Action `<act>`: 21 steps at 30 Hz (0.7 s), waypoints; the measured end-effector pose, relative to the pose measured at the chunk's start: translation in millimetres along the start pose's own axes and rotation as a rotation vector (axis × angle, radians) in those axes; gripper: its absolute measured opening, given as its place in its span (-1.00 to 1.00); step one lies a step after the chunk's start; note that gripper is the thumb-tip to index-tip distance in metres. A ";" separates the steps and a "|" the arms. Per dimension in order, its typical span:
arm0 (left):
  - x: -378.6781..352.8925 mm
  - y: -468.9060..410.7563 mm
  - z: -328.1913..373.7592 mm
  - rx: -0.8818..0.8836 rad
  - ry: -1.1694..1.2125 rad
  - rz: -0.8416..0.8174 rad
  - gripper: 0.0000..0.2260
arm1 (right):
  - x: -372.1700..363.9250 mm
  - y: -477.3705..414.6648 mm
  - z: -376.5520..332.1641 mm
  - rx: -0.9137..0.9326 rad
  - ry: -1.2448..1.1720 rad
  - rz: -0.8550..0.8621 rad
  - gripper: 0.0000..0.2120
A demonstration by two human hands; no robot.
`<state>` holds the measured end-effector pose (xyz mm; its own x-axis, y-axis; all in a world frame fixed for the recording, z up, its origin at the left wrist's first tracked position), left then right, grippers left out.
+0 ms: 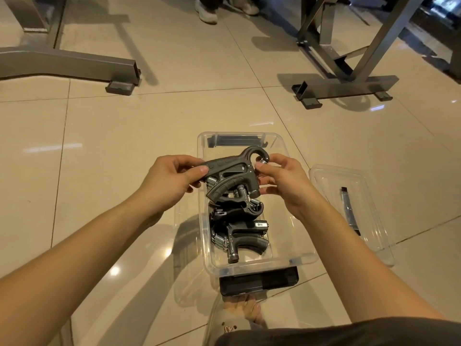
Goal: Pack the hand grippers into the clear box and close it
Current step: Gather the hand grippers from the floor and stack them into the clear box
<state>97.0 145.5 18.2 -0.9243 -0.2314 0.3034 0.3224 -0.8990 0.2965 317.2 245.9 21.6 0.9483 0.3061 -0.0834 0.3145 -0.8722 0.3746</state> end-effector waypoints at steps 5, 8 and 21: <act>-7.3 -6.7 2.6 0.018 -0.014 0.042 -0.87 | 16.8 -2.2 -2.5 -0.001 -0.007 0.071 -0.62; -10.1 -13.0 8.9 0.011 0.031 0.062 -0.85 | 26.9 -4.2 2.3 0.027 0.082 0.155 -0.65; -19.0 -8.4 10.7 -0.034 -0.034 -0.030 -0.71 | 33.5 -7.4 12.5 -0.072 -0.193 0.042 -0.72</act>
<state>114.1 161.4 19.7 -0.9258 -0.1916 0.3257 0.2869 -0.9174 0.2757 347.1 257.8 4.4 0.9533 0.1849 -0.2390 0.2769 -0.8512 0.4459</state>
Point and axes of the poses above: each hand's wrist, its own y-axis away from the middle knuckle, its own x-axis out of the back of the hand, z = x × y, the point moved 9 cm from there along -y, towards the middle knuckle, and after that the axes turned 11 degrees about -y, right-handed, at the moved point
